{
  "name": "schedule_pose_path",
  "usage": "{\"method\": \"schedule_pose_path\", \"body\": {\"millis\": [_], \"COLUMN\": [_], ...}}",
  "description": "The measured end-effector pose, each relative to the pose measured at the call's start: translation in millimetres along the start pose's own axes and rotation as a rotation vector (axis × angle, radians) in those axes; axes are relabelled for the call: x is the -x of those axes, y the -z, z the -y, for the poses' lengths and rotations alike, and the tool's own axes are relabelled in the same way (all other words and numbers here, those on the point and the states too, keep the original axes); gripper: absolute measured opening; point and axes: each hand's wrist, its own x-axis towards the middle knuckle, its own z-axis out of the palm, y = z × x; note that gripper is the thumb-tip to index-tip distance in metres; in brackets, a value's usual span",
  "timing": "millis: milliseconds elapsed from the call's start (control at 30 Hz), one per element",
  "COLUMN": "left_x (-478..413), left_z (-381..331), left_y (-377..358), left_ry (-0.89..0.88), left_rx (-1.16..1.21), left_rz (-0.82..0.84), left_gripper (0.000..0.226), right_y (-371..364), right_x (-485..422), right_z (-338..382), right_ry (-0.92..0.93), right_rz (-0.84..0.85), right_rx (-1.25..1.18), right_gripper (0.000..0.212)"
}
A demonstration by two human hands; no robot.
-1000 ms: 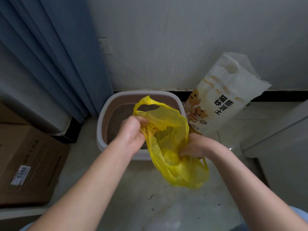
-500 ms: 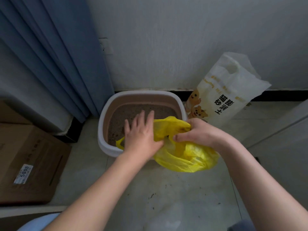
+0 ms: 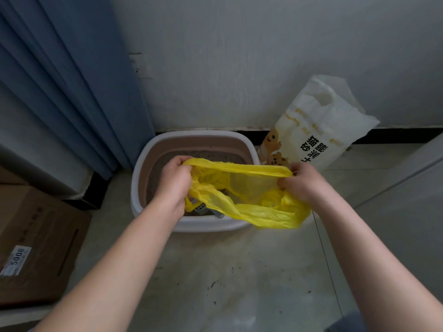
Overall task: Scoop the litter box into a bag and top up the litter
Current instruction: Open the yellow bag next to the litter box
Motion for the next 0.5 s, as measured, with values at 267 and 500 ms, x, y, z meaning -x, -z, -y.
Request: {"method": "schedule_pose_path", "body": {"millis": [267, 500], "left_x": [3, 1], "left_z": [-12, -14], "left_y": [1, 11], "left_ry": [0.102, 0.096], "left_rx": [-0.025, -0.07], "left_rz": [0.18, 0.097], "left_gripper": [0.018, 0.015], "right_y": [11, 8], "right_x": [0, -2], "right_z": [-9, -11], "right_ry": [-0.181, -0.093], "right_rz": [0.255, 0.15], "right_rx": [-0.222, 0.055], "right_gripper": [0.02, 0.025]}}
